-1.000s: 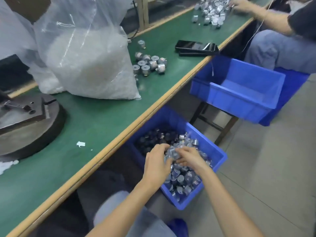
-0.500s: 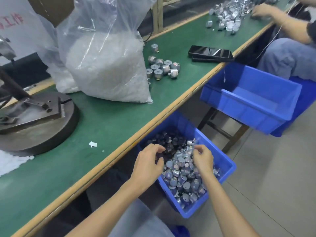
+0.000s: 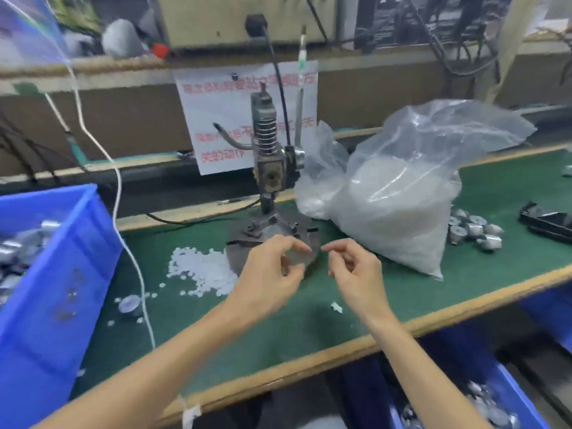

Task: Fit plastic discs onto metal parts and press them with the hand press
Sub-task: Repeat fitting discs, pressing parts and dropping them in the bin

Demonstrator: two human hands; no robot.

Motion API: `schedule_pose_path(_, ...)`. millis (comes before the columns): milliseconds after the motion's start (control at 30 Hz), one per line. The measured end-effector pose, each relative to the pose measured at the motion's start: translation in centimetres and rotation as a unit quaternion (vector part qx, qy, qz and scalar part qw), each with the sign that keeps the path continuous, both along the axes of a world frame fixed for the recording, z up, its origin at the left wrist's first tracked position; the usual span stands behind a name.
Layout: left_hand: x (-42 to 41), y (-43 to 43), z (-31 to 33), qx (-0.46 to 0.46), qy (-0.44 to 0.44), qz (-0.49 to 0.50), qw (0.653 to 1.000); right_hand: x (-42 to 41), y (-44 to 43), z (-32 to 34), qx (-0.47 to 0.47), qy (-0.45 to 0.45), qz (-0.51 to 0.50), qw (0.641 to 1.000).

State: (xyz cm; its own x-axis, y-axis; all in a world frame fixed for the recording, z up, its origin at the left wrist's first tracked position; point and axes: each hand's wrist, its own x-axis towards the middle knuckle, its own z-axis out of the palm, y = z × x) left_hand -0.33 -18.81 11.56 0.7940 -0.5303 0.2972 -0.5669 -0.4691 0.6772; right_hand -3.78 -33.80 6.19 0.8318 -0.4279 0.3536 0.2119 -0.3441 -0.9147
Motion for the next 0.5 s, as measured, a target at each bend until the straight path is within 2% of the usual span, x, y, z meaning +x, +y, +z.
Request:
schedule_pose_path(133,3.2,8.0,3.7,0.075,-0.010,0.089,0.993,4.9,7.7,3.8,-0.084,-0.015,0.126,0.988)
schedule_pose_path(333,5.1,21.9,6.7,0.121,-0.027,0.251,0.960,9.6,21.2,8.4,-0.194,-0.070,0.289,0.935)
schedule_pose_path(433,5.2,27.4,6.0,0.147,0.014,0.288,0.946,11.3,27.8,9.6,-0.229,-0.070,0.341,0.909)
schedule_pose_path(500,5.2,30.5,5.1,0.198,0.059,0.287,0.935,12.2,31.9,9.8,-0.294,-0.037,0.398,0.868)
